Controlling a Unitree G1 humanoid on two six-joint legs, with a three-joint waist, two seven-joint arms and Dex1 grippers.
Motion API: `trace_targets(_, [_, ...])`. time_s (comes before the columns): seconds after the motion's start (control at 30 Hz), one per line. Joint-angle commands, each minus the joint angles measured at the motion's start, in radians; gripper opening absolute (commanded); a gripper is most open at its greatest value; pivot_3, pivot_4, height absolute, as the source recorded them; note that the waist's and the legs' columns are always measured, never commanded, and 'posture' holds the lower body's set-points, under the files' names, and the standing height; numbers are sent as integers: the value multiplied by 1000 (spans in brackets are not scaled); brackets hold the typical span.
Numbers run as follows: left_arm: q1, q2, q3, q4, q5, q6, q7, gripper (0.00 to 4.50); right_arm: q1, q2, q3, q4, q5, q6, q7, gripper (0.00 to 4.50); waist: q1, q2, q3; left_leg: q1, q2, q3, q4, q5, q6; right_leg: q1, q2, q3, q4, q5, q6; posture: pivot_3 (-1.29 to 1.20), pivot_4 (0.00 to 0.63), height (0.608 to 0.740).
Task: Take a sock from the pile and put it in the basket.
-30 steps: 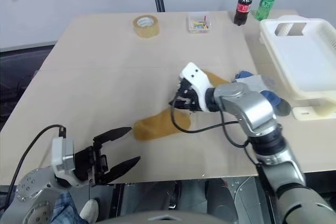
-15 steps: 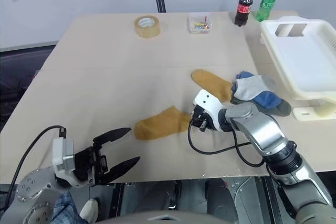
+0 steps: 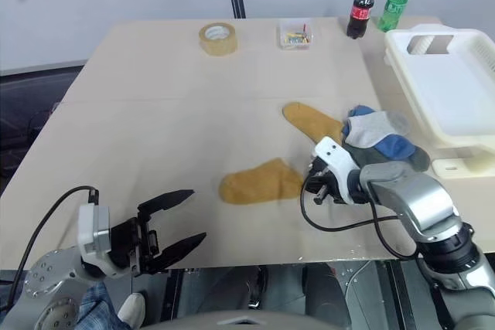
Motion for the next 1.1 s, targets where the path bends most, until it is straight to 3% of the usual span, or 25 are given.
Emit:
trace_targets(0.03, [3,-3,11,-11,-4,-15,-6,4500,23,-28,-65,-39,30,12,-10,279,-1,0,0,0,0,0,0,0,0,0,0,0,0,0,0,0,150,739])
trace_targets(0.1, [1,-3,13,-13,-6,-14,-5,4500,37,-50,-85,-39,41,-3,-2,907,-1,0,0,0,0,0,0,0,0,0,0,0,0,0,0,0,150,739])
trace_targets(0.13, [0,-2,14,-14,-8,-12,-4,4500,43,-65,-93,-40,45,-12,5,1434,-1,0,0,0,0,0,0,0,0,0,0,0,0,0,0,0,150,739])
trace_targets(0.23, [-14,1,29,-19,-22,-7,3,4500,50,-187,-116,-43,87,-63,117,2483,2,0,0,0,0,0,1,0,0,0,0,0,0,0,0,0,150,739])
trace_targets(0.33, [-39,13,47,-23,-42,5,8,4500,-22,-249,-141,11,126,-115,200,2483,2,1,0,0,0,0,1,-1,1,1,-1,-1,-1,0,0,0,150,739])
trace_targets(0.5, [-72,29,51,-19,-54,29,1,4500,-211,-164,-70,173,71,-217,177,2483,-9,1,1,5,2,1,1,-2,4,5,1,0,-1,0,0,0,150,739])
trace_targets(0.77, [-107,17,67,2,-61,36,14,4500,-484,161,159,661,-249,-568,5,2483,-6,0,1,4,2,1,1,0,0,5,1,-1,-2,0,0,0,150,739])
trace_targets(0.93, [-117,19,85,25,-47,30,14,4500,-607,379,188,1029,-352,-758,-63,2483,-9,0,1,2,2,2,1,0,-1,0,1,1,0,1,-1,0,150,739])
trace_targets(1.1, [-112,25,102,38,-37,21,6,4500,-724,451,179,1331,-469,-929,-165,2483,-7,1,1,1,0,1,1,0,-1,-1,2,0,0,0,-1,0,150,739])
